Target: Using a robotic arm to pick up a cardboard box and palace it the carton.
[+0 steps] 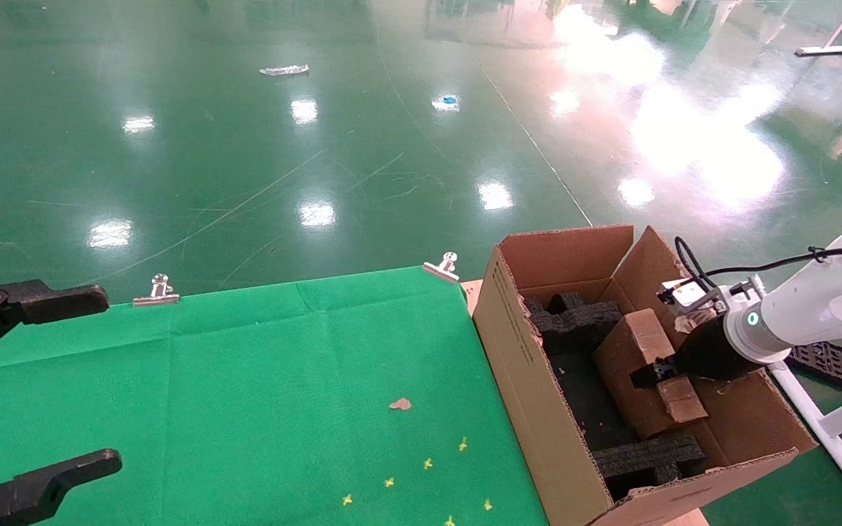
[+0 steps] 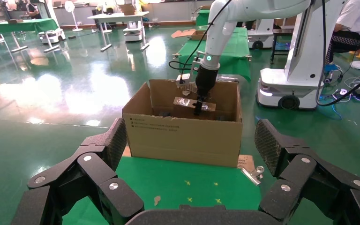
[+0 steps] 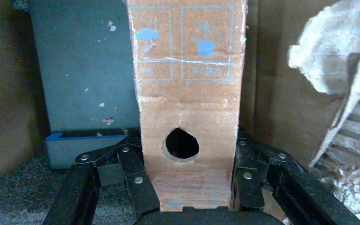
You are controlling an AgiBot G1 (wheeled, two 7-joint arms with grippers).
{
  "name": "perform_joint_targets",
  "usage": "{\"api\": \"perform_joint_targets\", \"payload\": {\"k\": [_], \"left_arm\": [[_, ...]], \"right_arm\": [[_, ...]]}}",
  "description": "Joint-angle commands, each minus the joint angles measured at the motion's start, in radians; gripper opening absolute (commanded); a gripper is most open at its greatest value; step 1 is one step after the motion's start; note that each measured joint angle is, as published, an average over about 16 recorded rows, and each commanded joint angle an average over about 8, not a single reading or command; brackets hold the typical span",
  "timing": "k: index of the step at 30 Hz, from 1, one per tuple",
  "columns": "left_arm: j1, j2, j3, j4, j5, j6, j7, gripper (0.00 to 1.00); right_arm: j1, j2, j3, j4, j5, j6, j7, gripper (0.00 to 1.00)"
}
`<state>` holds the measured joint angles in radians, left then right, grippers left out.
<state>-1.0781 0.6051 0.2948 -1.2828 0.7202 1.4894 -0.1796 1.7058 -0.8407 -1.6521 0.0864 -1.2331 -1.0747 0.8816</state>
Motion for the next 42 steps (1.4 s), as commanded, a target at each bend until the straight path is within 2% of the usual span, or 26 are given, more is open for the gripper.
{"api": "perform_joint_targets", "payload": {"k": [1,19,26,32,42], "left_arm": [[0.000,0.000,0.000,0.000,0.000,0.000,0.000,1.00],[0.000,0.000,0.001,0.000,-0.001,0.000,0.001,1.00],[0.000,-0.001,0.002,0.000,-0.001,-0.001,0.001,1.00],[0.000,-0.001,0.002,0.000,-0.001,-0.001,0.001,1.00],[-0.001,-0.001,0.002,0.000,-0.002,-0.001,0.001,1.00]], "right_arm": [[0.001,-0.007,-0.001,-0.011,-0.002,-0.006,-0.008,1.00],[0.019,-0.047,-0.030,-0.067,-0.044,-0.008,-0.023,1.00],[0.064,-0.046,-0.029,-0.066,-0.044,-0.024,-0.041,1.00],[0.184,-0.023,-0.012,-0.047,-0.022,-0.059,-0.095,1.00],[0.495,0.034,0.017,0.032,0.006,-0.124,-0.221,1.00]]}}
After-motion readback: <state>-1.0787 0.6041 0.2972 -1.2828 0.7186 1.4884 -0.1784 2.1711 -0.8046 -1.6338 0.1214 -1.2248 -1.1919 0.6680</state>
